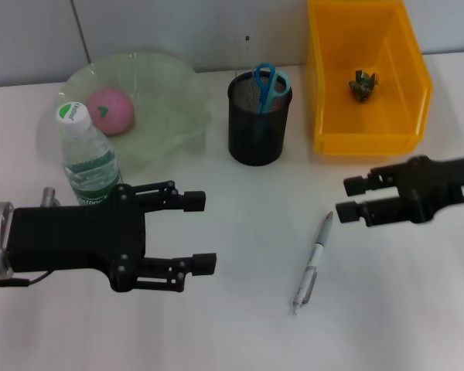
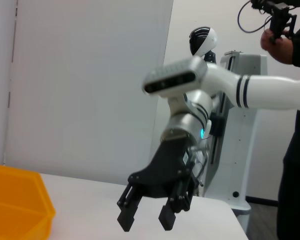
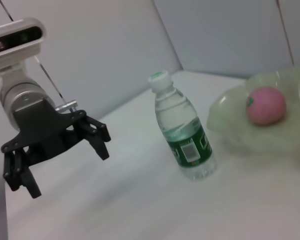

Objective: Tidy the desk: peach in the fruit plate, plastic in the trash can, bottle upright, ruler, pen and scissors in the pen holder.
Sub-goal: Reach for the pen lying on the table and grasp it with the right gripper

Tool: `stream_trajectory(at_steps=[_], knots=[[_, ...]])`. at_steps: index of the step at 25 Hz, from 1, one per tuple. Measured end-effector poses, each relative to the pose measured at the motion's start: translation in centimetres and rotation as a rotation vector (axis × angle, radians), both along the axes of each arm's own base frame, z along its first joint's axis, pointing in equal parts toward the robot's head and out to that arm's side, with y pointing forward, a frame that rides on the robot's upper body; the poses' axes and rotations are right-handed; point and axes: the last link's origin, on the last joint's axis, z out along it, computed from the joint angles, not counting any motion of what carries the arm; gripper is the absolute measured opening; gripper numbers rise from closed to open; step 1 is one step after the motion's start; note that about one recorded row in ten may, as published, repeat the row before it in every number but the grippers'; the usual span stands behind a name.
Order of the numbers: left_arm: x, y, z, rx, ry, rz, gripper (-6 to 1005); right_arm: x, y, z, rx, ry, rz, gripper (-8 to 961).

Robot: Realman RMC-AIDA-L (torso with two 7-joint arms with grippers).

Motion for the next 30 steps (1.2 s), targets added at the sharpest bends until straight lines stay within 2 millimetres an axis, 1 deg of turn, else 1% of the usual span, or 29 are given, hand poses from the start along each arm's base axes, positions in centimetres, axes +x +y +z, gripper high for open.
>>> stream_trajectory(at_steps=[3,9,13,17,23,30], knots=[[-0.6,-0.3,-0.4,0.009,-0.011,0.005,824,-1.8,1.5,-0.2,-0.059,-0.09,-0.045,628],[-1.2,-0.5,-0.8,0.032,-0.016,0.017,824,-4.9,4.5,-1.0,-0.159,-0.295,-0.203,628],[-1.2,-0.5,-0.8,0.035,-0.016,0.019,825,-6.4,5.8,-1.3,-0.181,-0.42,-0.284,628],[-1.2,-0.5,-0.9,0.036,-0.019,0.02,821,-7.6,6.4,-1.7,-0.198,-0.525,-0.302,627],[-1.2,-0.5,-0.9,0.039,-0.022,0.021,816,-8.1,6.5,-2.8,-0.229,-0.617,-0.267,627],[-1.1,-0.4,-0.9,0.04,-0.025,0.022,809,-8.4,6.3,-3.9,-0.242,-0.67,-0.114,618]])
